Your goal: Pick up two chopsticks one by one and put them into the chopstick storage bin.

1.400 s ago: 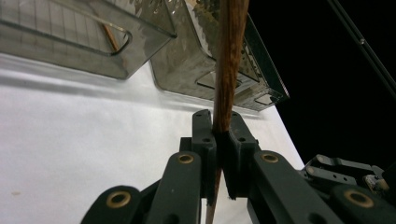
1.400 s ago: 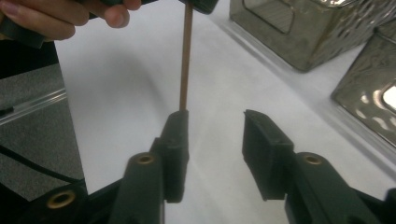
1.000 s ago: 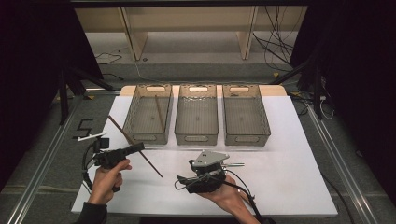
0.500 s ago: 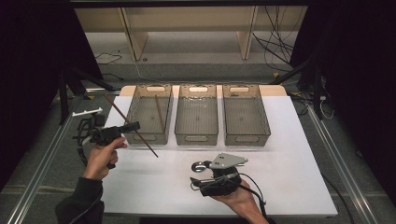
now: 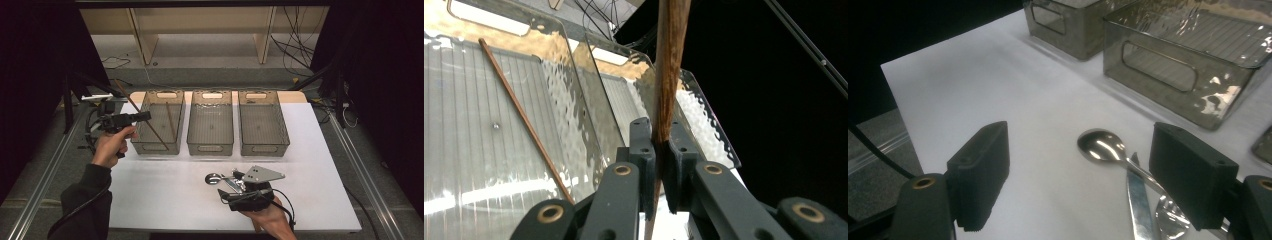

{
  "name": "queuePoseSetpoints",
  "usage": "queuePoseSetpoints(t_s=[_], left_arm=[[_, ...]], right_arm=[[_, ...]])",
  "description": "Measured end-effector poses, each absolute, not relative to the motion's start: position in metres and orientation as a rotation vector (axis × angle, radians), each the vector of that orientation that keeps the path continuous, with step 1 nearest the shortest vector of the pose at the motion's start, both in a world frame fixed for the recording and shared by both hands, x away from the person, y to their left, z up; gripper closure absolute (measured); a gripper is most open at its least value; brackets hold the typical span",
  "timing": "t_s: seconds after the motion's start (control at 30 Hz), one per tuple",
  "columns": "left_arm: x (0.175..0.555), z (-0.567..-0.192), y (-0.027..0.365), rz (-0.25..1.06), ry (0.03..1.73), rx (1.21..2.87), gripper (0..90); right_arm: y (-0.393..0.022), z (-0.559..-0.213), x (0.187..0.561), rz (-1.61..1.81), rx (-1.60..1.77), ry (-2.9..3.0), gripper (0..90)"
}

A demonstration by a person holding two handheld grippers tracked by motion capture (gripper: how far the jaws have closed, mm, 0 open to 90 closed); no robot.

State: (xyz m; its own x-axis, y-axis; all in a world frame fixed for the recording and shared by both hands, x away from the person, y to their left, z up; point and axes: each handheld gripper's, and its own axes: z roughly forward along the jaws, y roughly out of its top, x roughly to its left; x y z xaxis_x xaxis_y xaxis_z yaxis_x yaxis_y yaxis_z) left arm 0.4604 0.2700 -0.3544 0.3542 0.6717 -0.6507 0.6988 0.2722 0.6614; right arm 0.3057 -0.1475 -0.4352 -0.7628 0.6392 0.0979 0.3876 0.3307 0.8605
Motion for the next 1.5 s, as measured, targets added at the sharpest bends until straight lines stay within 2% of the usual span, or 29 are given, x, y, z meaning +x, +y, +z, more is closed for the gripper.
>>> queuePoseSetpoints(t_s=[0.27, 0.63, 1.5], left_arm=[[0.488, -0.353, 0.269, 0.0, 1.393, 1.417, 84.3], [0.515, -0.373, 0.266, 0.024, 1.495, 1.424, 84.3], [0.529, -0.39, 0.24, 0.026, 1.54, 1.534, 83.8]], right_arm=[[-0.167, -0.439, 0.301, 1.424, 0.967, 2.294, 22.9], [-0.173, -0.443, 0.299, 1.424, 0.986, 2.29, 21.9], [-0.174, -0.444, 0.299, 1.431, 0.981, 2.295, 22.0]])
